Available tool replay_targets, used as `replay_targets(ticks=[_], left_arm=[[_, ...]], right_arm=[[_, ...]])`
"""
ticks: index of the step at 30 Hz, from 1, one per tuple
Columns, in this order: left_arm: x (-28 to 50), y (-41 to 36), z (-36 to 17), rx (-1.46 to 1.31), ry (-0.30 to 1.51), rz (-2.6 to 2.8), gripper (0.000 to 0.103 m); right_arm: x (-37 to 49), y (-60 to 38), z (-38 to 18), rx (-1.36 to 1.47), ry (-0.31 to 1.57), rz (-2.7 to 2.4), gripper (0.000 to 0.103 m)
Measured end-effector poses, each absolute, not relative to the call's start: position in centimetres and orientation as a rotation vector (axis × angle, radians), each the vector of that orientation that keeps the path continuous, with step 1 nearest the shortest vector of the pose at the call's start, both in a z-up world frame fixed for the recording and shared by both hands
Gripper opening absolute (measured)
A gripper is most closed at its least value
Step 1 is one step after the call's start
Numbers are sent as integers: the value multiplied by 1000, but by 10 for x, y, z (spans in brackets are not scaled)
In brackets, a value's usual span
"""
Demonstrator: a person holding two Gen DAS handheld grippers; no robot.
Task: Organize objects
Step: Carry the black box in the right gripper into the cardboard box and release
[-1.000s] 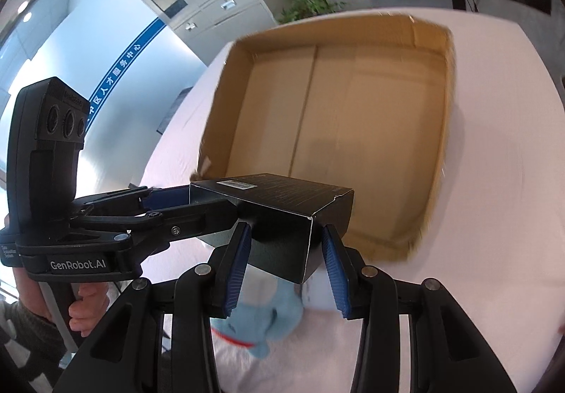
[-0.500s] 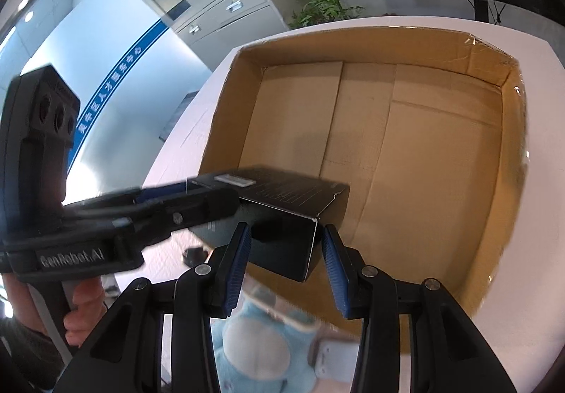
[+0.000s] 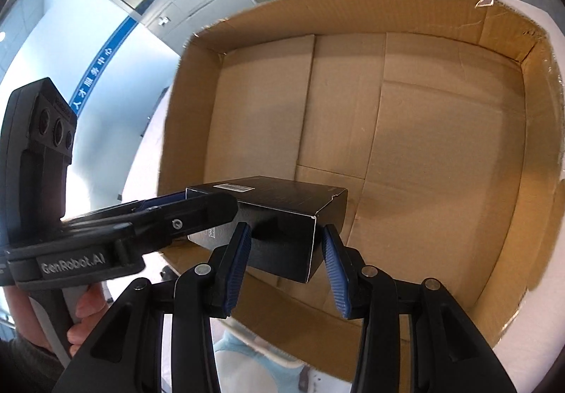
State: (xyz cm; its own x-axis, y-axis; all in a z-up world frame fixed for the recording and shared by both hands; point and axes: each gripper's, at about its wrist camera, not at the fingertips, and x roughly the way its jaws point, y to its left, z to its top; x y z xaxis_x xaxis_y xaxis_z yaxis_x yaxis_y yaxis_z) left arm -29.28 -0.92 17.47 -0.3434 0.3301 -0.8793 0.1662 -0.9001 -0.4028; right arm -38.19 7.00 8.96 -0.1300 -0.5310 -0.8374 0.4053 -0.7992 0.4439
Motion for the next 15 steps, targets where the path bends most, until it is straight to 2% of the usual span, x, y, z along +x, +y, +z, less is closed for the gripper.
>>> replay_targets(ticks=[6, 11, 12, 13, 15], left_arm=[[-302, -20, 162, -1723, -749, 2426, 53], [-286, -21, 188, -1673, -619, 2565, 53], [-281, -21, 195, -1656, -598, 2573, 57], [-276, -21, 199, -1646, -580, 2571, 64], [-260, -19, 211, -1622, -540, 2577, 67]], right_arm=[[-385, 65, 85, 1513, -107, -2022, 40], [-375, 77, 106, 1475, -29, -2135, 42], [-371, 84, 113, 1460, -40, -2150, 43], [-366, 89, 119, 1453, -49, -2163, 45], [-356, 101, 130, 1452, -56, -2177, 62]])
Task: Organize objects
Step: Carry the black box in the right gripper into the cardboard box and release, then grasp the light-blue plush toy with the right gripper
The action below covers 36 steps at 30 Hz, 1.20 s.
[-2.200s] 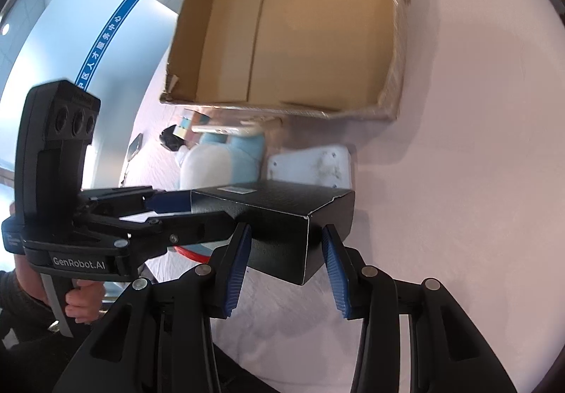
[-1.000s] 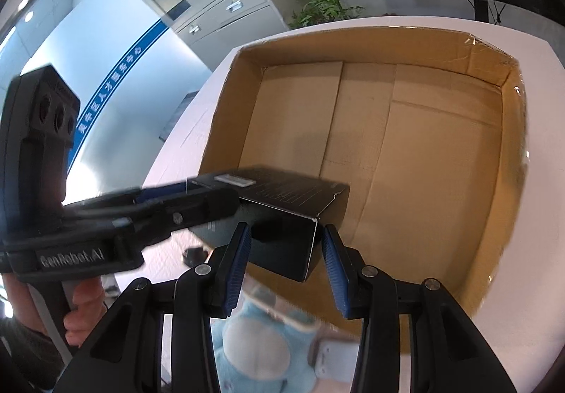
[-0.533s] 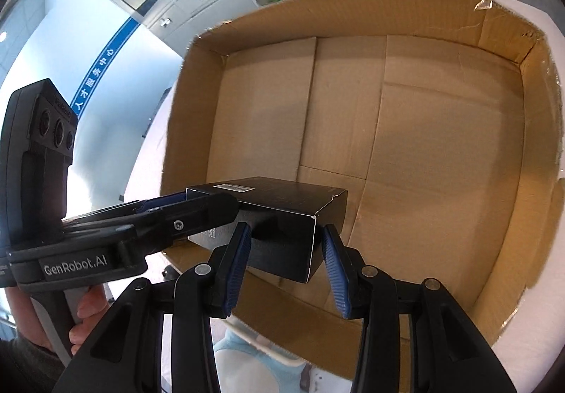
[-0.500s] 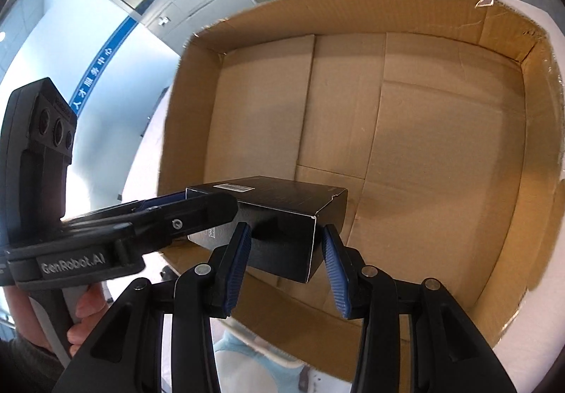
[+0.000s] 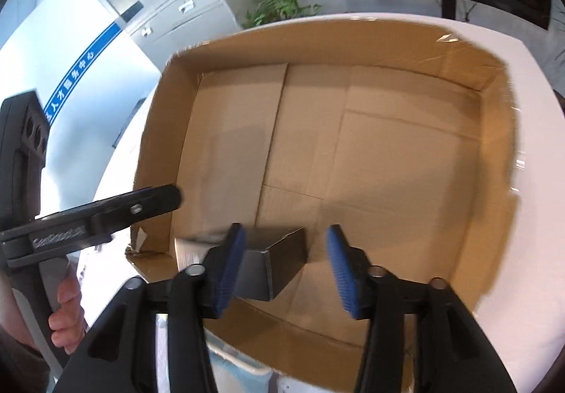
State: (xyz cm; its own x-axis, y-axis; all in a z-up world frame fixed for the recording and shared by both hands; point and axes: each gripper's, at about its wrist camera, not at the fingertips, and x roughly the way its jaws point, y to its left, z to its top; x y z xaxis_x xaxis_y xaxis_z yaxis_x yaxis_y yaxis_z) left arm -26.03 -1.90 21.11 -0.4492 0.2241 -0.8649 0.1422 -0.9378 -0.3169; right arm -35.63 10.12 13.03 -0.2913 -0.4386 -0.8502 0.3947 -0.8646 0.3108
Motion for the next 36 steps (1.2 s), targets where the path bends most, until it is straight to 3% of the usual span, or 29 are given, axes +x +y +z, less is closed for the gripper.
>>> replay_targets(ticks=[4, 6, 7, 14, 20, 26, 31, 36], left_arm=[[-217, -15, 229, -1578, -514, 2575, 76], [-188, -15, 230, -1586, -503, 2557, 78], [-176, -15, 230, -1591, -498, 2555, 78], [-74, -11, 183, -1724, -463, 2534, 78], [-23, -23, 123, -1910, -650, 2461, 77], [-24, -39, 114, -1888, -681, 2528, 72], [-39, -50, 98, -1901, -675, 2504, 47], [-57, -28, 71, -1958, -517, 2393, 41]], right_arm=[[-317, 124, 154, 1388, -30, -2175, 68], [-291, 136, 161, 1371, -23, -2160, 80], [-278, 143, 161, 1366, -34, -2143, 82], [-177, 199, 134, 1461, -194, -2042, 83], [-108, 242, 72, 1642, -458, -1997, 82], [-88, 248, 43, 1650, -574, -1990, 63], [-96, 238, 35, 1632, -538, -1973, 51], [-95, 211, 14, 1685, -446, -1932, 31]])
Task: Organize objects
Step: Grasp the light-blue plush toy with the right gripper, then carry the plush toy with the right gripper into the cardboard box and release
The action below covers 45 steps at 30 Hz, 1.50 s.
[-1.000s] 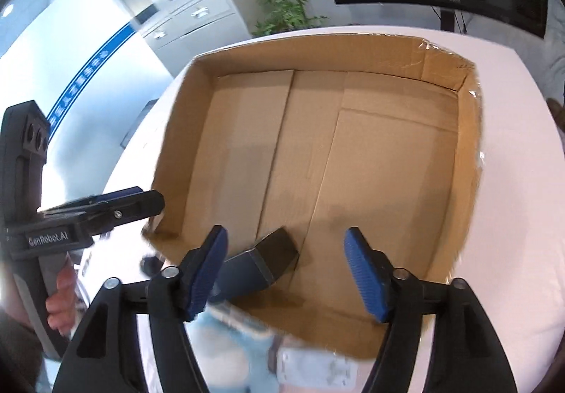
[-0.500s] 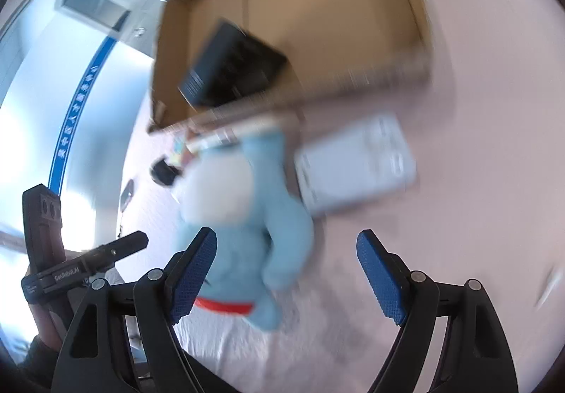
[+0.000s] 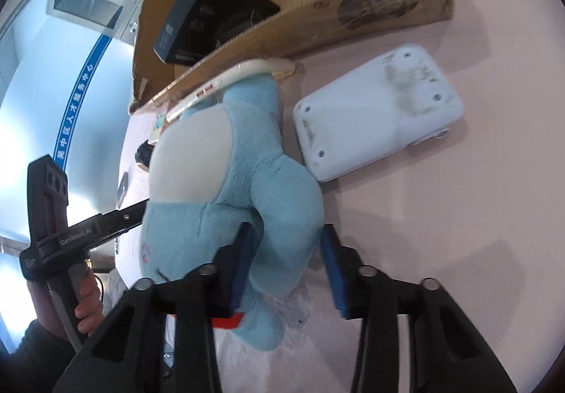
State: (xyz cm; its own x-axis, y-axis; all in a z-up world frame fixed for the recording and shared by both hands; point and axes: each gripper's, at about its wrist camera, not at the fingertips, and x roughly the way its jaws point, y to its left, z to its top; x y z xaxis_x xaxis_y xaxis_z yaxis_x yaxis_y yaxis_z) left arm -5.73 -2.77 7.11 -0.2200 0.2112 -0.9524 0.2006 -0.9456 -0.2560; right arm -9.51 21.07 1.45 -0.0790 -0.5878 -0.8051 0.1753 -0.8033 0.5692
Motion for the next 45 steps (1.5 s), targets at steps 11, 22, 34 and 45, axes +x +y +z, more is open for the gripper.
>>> replay_targets(ticks=[11, 22, 34, 45], left_arm=[[-65, -15, 65, -2033, -461, 2387, 31], [-71, -11, 61, -2050, -490, 2368, 28], [-36, 19, 70, -2066, -507, 2312, 27], [-66, 54, 140, -1854, -445, 2455, 27]], right_arm=[[-91, 205, 11, 1719, -436, -1912, 26], [-93, 203, 8, 1722, -412, -1897, 26], [-48, 230, 40, 1734, -354, -1912, 25], [-35, 274, 103, 1588, -347, -2045, 25]])
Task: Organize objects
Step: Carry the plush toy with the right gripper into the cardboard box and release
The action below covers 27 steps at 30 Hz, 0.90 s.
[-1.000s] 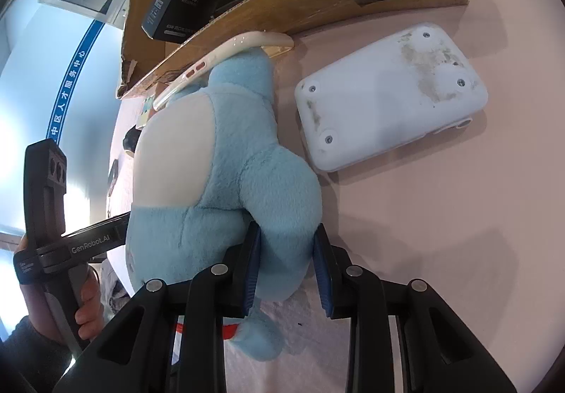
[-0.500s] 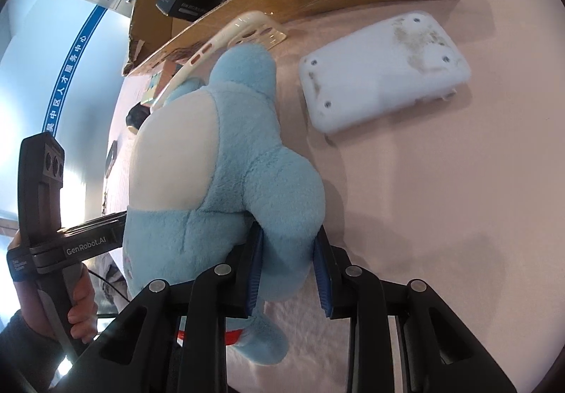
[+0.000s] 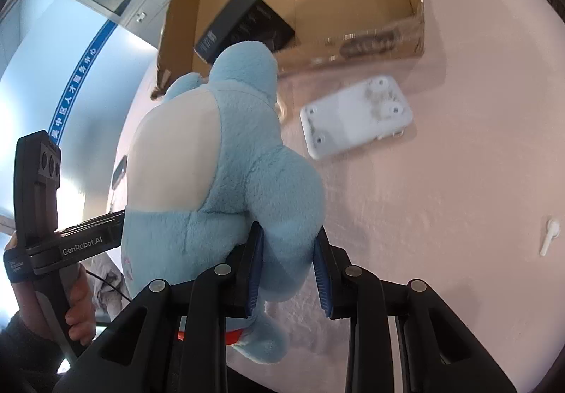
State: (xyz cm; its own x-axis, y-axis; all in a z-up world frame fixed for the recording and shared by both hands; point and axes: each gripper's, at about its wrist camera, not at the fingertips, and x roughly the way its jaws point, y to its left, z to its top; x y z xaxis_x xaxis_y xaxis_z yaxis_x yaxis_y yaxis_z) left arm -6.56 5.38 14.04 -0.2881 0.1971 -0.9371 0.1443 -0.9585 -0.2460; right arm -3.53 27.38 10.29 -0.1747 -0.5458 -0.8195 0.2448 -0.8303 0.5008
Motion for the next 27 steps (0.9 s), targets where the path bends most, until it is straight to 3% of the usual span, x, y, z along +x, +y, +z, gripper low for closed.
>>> replay_targets(ticks=[11, 27], left_arm=[[-54, 7, 190, -1703, -470, 2571, 27], [-109, -14, 258, -1481, -485, 2701, 27]], right_arm=[[-57, 259, 168, 1453, -354, -2113, 25], [-106, 234, 253, 1274, -347, -2259, 25]])
